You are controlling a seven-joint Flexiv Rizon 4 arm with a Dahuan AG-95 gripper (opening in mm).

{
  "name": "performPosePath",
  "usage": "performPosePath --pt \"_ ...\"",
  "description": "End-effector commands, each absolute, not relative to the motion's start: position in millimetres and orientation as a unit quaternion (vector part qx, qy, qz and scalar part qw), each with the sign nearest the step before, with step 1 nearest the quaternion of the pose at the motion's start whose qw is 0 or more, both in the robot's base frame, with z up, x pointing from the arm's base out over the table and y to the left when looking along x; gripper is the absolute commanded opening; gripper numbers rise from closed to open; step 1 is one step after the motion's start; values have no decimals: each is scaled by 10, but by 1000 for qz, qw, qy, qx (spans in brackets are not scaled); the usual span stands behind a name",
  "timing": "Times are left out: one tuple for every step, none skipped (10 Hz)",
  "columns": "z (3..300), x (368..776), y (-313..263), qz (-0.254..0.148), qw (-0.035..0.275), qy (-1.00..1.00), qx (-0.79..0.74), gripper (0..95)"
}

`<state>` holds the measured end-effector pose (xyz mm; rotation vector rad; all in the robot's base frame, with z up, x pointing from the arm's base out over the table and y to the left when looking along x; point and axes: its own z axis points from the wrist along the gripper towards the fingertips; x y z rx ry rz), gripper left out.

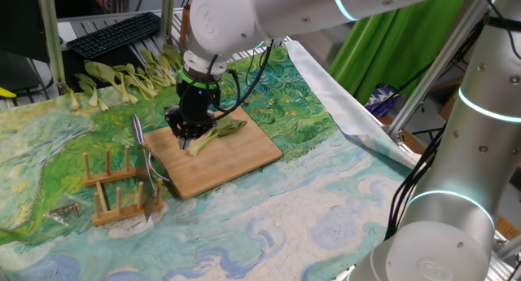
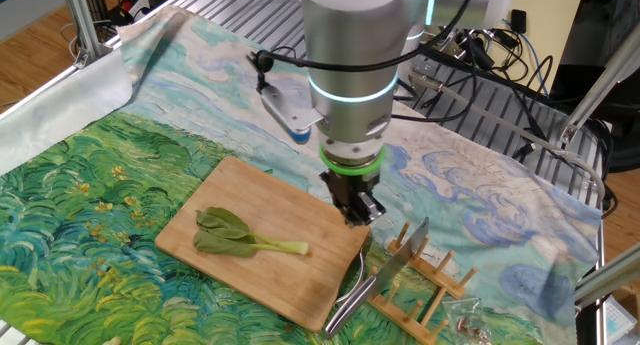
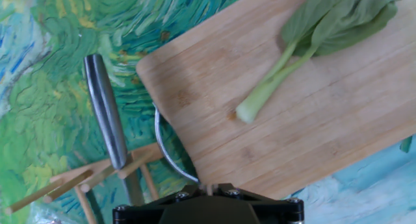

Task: Chop the pakchoi

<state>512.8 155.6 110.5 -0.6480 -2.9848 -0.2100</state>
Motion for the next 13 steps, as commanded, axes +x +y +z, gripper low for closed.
performPosePath --pt "1115 5125 1659 -68 42 -972 -221 190" --pt "1111 5126 1697 -68 42 -971 -224 190" --pt "1094 5125 1769 -70 42 -970 -229 190" --pt "1082 5109 1816 -73 42 -969 -231 190" --pt "1076 5100 1843 -76 40 -969 -232 190" --pt "1071 5069 1906 -81 42 -968 -235 190" --pt "1074 5056 1935 -83 43 -967 -236 190" --pt "1076 5031 2017 -84 42 -967 -238 190" --pt "1080 5031 2055 -84 40 -967 -239 190" --pt "1081 5042 2092 -85 40 -966 -239 190" --pt "1075 5059 2137 -84 38 -967 -239 190" --pt "1053 5092 2178 -84 36 -966 -240 190" --pt "1041 5117 2198 -84 35 -966 -242 190"
